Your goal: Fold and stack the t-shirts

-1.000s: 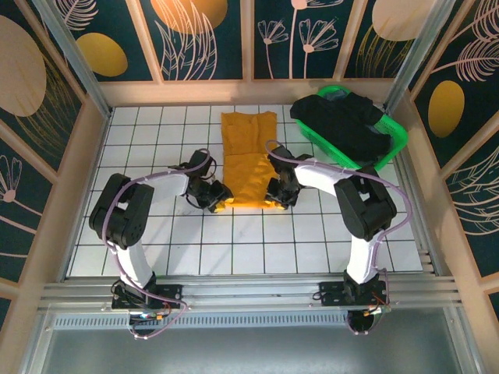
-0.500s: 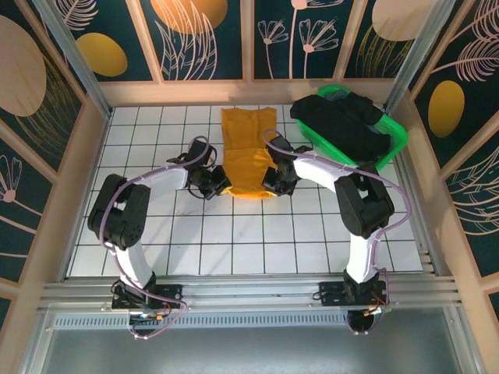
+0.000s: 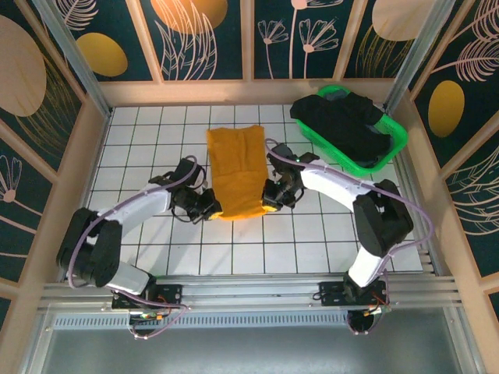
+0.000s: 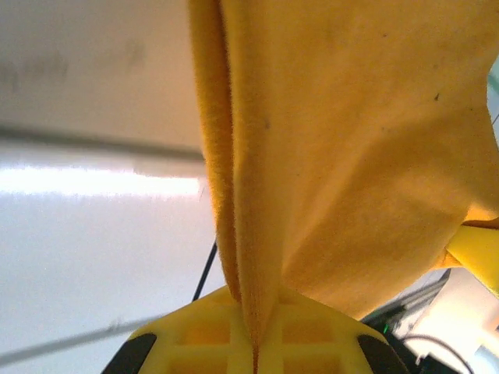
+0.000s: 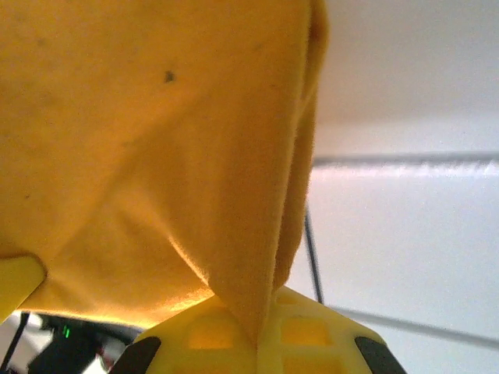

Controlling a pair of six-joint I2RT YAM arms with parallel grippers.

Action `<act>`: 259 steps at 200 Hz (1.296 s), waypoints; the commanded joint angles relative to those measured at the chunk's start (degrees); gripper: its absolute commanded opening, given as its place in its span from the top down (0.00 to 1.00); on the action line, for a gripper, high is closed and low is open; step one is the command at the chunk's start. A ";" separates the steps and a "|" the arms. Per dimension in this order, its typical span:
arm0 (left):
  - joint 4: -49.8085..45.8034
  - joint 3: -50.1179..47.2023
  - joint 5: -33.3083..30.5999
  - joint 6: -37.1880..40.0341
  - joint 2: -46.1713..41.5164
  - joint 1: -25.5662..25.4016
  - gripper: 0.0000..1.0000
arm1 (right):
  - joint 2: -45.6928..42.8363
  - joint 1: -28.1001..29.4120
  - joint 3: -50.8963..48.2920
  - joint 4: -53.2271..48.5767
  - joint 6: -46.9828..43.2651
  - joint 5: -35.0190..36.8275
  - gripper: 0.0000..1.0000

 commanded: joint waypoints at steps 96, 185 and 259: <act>-13.83 19.05 -12.87 -3.20 -8.93 3.41 1.00 | 1.64 -2.84 25.15 -10.15 13.44 -2.56 1.00; 1.57 31.92 -9.77 -3.05 13.91 12.08 1.00 | 22.48 -10.46 47.08 -6.60 15.34 1.44 1.00; -0.64 54.14 -12.53 3.17 34.42 16.53 0.40 | 41.60 -15.41 73.85 -10.65 7.49 2.07 0.24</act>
